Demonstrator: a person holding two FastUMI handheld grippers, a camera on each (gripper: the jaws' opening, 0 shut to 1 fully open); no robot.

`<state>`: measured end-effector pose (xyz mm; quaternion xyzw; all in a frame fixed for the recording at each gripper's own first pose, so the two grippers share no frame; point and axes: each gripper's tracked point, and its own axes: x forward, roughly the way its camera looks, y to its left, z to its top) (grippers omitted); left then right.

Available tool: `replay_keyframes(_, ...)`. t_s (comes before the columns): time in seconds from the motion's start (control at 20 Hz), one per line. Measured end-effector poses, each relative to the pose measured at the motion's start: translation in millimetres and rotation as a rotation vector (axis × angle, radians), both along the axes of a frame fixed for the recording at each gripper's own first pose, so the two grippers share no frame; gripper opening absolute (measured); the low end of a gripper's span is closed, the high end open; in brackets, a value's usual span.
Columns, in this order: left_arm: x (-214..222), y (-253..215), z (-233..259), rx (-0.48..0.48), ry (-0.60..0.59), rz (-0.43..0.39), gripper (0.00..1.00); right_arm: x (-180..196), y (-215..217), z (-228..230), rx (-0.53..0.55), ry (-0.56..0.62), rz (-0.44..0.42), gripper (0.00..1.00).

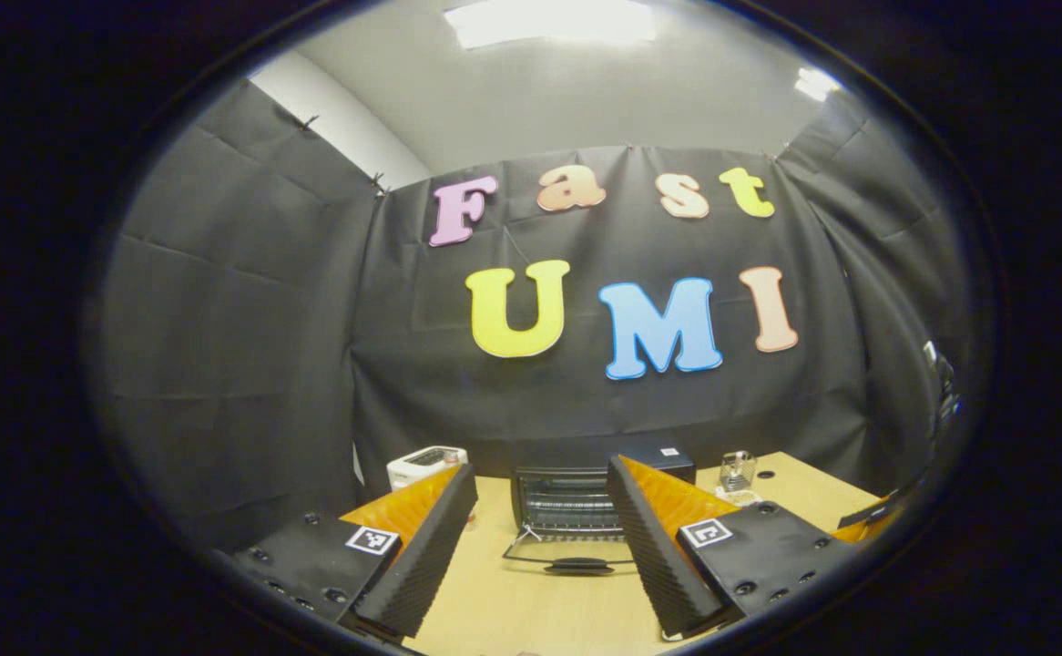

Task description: Open the electric oven with the left hand, put the food in, and close the electric oven.

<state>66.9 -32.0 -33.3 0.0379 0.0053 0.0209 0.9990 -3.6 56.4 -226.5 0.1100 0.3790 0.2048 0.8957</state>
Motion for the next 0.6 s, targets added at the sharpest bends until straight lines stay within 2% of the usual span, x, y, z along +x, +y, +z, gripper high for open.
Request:
replay_keyframes(0.15, -1, 7, -3, -0.018, 0.008, 0.012, 1.00, -12, 15, -28, 0.036, 0.131, 0.057, 0.98)
replay_keyframes(0.3, 0, 20, -9, 0.002, 0.023, 0.025, 1.00, -20, 22, -49, 0.060, 0.236, 0.092, 0.98)
replay_keyframes(0.4, 1, 25, -9, 0.013, 0.028, 0.032, 1.00, -19, 27, -63, 0.090, 0.286, 0.083, 0.95)
replay_keyframes(0.6, -1, 38, -9, 0.014, 0.033, 0.053, 1.00, -8, 23, -88, 0.078, 0.349, 0.052, 0.95)
